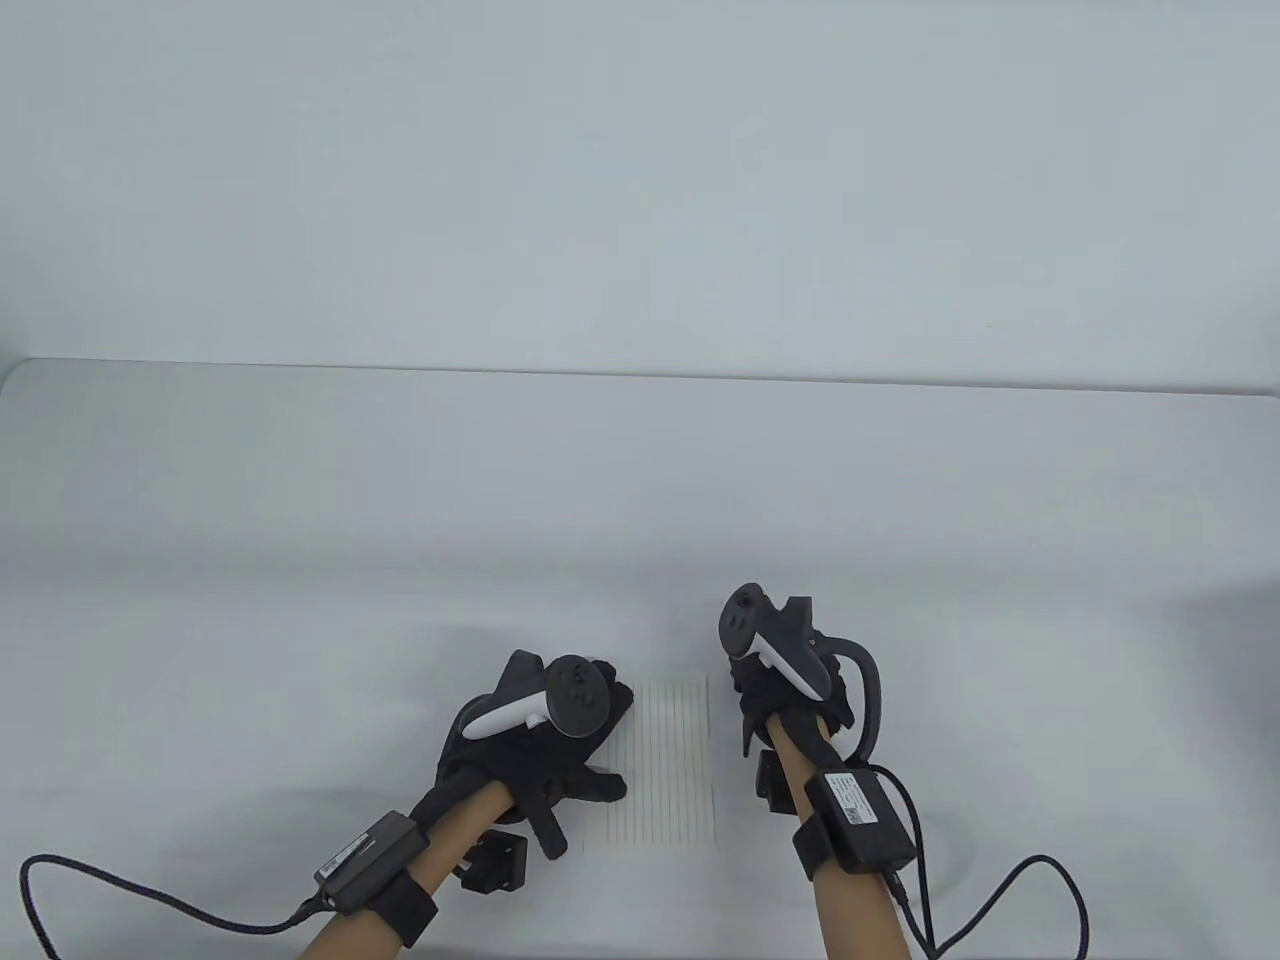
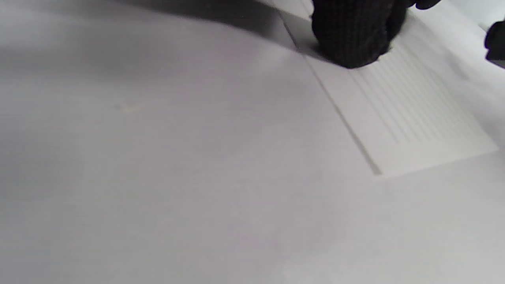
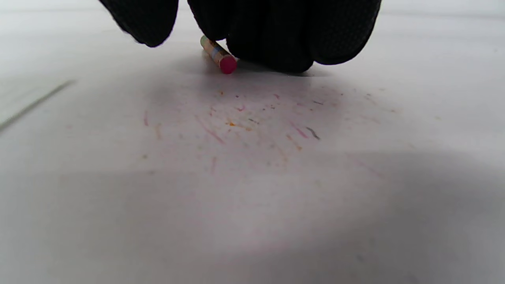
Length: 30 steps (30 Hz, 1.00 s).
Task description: Apply wax crayon on paper
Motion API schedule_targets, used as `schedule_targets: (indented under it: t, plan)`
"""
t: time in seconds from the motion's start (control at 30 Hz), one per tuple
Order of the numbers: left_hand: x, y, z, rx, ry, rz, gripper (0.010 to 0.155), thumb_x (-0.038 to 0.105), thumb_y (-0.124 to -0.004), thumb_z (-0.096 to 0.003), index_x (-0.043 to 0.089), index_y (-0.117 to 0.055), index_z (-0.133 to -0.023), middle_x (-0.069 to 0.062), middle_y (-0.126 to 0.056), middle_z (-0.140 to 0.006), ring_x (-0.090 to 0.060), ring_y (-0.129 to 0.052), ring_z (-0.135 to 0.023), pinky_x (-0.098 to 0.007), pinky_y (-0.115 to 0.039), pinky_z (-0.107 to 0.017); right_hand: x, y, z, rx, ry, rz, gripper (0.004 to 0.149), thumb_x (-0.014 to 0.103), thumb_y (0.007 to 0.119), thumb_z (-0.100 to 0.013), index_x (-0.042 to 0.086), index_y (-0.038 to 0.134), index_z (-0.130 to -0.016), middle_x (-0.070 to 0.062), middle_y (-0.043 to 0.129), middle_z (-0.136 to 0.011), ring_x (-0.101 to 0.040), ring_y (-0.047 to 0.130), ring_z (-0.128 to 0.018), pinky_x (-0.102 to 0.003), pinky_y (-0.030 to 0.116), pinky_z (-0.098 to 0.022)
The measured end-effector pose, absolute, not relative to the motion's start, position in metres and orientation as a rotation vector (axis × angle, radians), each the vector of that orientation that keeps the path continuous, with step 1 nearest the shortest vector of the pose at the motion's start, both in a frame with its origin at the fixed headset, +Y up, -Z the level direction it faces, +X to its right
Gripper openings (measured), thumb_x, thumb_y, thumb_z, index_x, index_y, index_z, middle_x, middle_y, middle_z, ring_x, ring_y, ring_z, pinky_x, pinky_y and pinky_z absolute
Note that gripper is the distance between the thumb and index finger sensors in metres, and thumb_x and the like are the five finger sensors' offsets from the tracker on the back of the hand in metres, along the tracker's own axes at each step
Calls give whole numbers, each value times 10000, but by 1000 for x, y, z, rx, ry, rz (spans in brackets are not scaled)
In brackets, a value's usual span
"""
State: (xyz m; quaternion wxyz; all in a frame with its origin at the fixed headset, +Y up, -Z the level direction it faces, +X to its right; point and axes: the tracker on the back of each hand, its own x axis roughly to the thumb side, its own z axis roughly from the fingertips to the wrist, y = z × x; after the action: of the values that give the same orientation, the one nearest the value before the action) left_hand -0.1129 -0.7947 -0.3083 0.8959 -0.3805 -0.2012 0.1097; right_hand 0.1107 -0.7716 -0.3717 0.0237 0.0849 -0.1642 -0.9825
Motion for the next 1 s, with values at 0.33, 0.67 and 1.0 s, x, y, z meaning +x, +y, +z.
schedule_targets:
  t: [0.33, 0.67, 1.0]
  plan:
    - [-114, -795, -309, -813, -425, 233, 937, 558, -668, -548, 378, 73, -1093, 125, 217, -1137, -185, 224, -1083, -602, 152, -716, 98, -775, -381, 294, -355, -2908, 411, 324, 749, -525, 150, 702, -895, -123, 794, -832, -268, 846, -660, -431, 758, -511]
    - [-114, -795, -309, -807, -423, 225, 932, 565, -661, -545, 383, 72, -1092, 133, 213, -1138, -178, 221, -1086, -598, 149, -721, 110, -764, -376, 207, -307, -3041, 400, 374, 769, -502, 166, 756, -844, -89, 873, -797, -235, 921, -638, -432, 792, -501]
    - [-115, -796, -309, -802, -420, 221, 937, 574, -656, -533, 395, 80, -1084, 146, 220, -1134, -163, 228, -1086, -601, 167, -712, 119, -740, -342, -1, -336, -3277, 400, 361, 733, -529, 185, 679, -885, -87, 865, -744, -146, 935, -556, -406, 805, -482]
